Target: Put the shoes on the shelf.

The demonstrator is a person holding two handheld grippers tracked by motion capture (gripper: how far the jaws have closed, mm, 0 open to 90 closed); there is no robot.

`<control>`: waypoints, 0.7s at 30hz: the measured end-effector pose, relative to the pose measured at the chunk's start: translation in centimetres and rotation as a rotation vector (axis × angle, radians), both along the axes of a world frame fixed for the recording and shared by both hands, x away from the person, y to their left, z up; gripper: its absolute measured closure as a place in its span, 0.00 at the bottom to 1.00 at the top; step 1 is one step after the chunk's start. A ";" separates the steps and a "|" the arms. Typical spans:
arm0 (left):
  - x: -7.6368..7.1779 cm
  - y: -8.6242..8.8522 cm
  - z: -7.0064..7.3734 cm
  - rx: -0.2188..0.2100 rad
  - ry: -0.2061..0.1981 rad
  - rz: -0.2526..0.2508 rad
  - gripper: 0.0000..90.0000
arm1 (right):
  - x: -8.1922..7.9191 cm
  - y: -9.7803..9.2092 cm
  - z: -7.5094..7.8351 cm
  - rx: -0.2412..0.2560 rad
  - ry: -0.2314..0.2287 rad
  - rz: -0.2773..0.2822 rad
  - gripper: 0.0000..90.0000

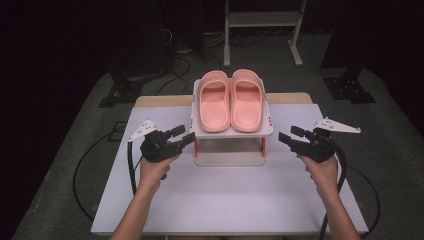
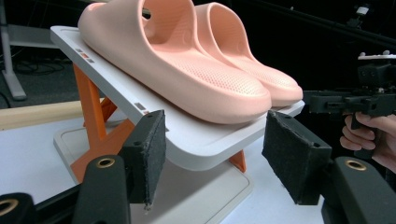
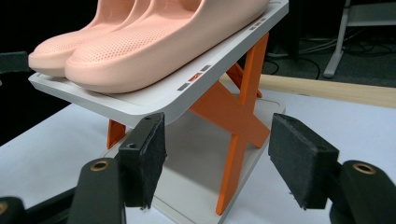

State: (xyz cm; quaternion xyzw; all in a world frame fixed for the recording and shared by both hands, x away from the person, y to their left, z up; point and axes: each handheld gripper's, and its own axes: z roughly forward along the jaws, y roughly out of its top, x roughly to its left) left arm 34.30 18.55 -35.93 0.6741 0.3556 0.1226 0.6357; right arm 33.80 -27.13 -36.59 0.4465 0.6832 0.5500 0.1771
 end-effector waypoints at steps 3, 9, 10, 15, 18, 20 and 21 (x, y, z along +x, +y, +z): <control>-0.1 0.1 -0.2 0.000 0.003 0.001 0.42 | -0.2 -0.1 -0.2 0.003 0.000 0.003 0.38; -0.3 0.3 -0.7 0.005 0.013 -0.006 0.40 | -0.6 -0.3 -0.8 0.006 -0.003 0.004 0.35; -0.3 0.3 -0.8 0.004 0.014 -0.004 0.40 | -0.6 -0.4 -0.8 0.004 0.001 0.003 0.35; -0.4 0.6 -1.2 0.015 0.026 -0.003 0.37 | -1.0 -0.8 -1.2 0.011 -0.003 -0.006 0.35; -0.5 0.6 -1.5 0.009 0.028 0.001 0.37 | -1.1 -1.0 -1.5 0.012 0.002 -0.007 0.34; -0.6 0.7 -1.5 0.014 0.028 -0.001 0.36 | -1.2 -1.1 -1.7 0.023 0.000 -0.009 0.33; -0.6 0.7 -1.6 0.012 0.028 -0.001 0.36 | -1.2 -1.1 -1.7 0.025 0.004 -0.009 0.33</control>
